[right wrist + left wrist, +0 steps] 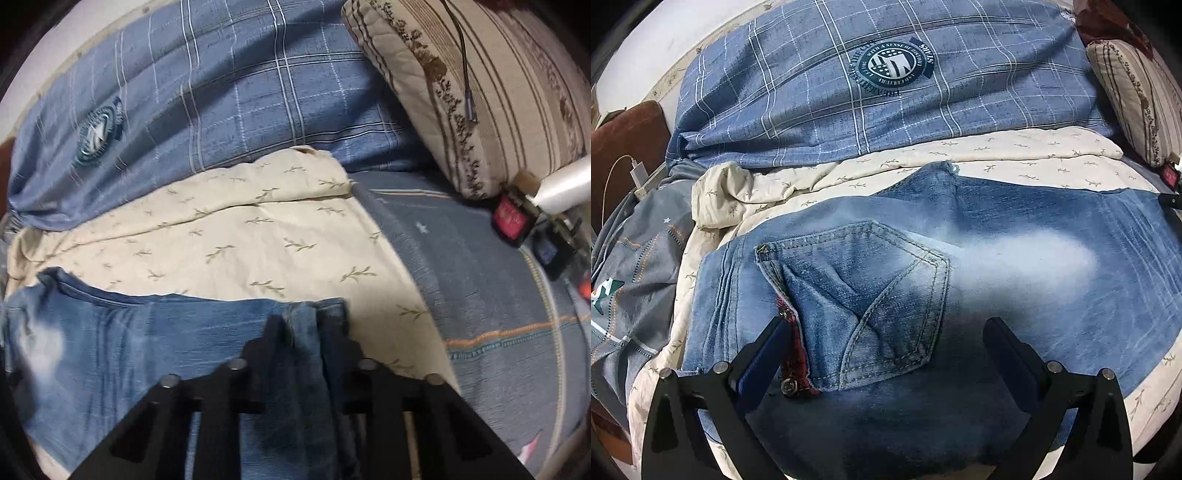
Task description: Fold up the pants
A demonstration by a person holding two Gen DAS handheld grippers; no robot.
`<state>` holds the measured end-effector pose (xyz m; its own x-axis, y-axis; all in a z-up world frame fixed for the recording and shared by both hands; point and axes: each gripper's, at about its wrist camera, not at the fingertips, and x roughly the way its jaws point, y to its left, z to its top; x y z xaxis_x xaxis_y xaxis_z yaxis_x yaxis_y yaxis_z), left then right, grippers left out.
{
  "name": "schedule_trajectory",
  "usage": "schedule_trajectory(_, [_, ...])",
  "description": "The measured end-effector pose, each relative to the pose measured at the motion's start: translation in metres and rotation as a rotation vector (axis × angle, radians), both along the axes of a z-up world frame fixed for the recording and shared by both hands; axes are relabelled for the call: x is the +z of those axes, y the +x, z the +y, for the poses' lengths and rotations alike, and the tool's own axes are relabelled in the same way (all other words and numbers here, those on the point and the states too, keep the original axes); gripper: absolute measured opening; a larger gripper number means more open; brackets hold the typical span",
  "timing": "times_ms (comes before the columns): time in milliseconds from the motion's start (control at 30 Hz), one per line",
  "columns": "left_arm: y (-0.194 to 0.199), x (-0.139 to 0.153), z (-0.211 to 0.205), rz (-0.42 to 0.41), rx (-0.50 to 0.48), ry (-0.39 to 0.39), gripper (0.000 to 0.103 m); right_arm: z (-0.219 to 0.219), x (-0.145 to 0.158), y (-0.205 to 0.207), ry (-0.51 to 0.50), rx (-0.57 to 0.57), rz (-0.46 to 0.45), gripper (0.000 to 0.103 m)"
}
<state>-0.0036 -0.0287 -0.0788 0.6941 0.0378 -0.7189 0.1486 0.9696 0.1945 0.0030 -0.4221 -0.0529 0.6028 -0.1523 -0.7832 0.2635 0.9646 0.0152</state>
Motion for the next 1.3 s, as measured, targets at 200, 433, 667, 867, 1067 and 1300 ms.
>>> schedule_trajectory(200, [0.008,-0.008,-0.010,0.017,0.016,0.060,0.103,-0.013,-0.008,0.010,0.005,-0.047,0.011,0.021])
schedule_trajectory(433, [0.007,-0.004,-0.009,0.012,0.004,0.034,0.103,-0.030,0.008,-0.015,0.190,-0.109,-0.062,0.025])
schedule_trajectory(667, [0.001,0.011,-0.004,-0.034,-0.018,-0.069,0.103,-0.067,0.017,-0.078,0.429,-0.210,-0.150,0.070])
schedule_trajectory(867, [-0.004,0.012,-0.014,-0.039,-0.078,-0.096,0.103,-0.075,0.003,-0.106,0.632,-0.177,-0.132,0.070])
schedule_trajectory(1067, [-0.009,0.006,-0.031,-0.032,-0.134,-0.085,0.103,-0.062,-0.015,-0.096,0.610,-0.152,0.003,0.070])
schedule_trajectory(1300, [-0.010,-0.006,-0.046,0.020,-0.192,-0.090,0.103,-0.055,-0.016,-0.082,0.626,-0.098,-0.012,0.070])
